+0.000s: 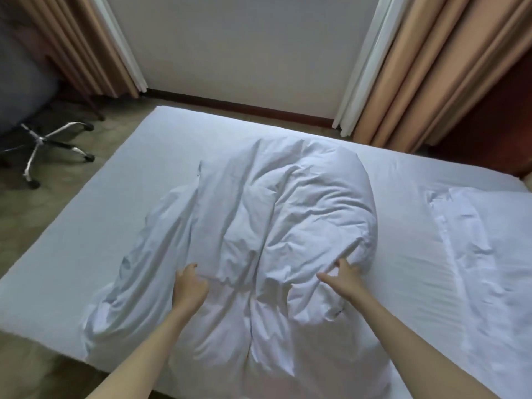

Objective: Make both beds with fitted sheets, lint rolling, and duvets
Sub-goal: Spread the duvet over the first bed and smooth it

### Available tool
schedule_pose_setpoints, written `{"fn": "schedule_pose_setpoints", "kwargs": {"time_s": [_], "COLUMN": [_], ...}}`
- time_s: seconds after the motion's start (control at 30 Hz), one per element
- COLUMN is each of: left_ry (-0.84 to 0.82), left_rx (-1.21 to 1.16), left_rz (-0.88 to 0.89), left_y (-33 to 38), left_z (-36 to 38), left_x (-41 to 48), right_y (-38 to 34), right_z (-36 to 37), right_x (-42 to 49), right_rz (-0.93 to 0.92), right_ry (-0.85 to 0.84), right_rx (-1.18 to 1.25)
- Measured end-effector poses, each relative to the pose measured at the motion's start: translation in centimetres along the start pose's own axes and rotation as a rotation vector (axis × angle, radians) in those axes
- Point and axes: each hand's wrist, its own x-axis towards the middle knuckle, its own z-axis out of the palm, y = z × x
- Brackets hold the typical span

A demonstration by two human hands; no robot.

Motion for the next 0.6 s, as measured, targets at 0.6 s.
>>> {"fn": "schedule_pose_setpoints", "kwargs": {"time_s": [0.6], "left_ry": [-0.187], "left_rx": [0.106], "left_rz": [0.23], "left_y": [2.6], "left_z": [-3.1], "left_x": [5.7], "right_y": [1.7], "right_z": [2.1], "right_x": [-1.3], "right_rz": [0.009], "right_ry": [-0.013], "right_rx": [-0.072]}}
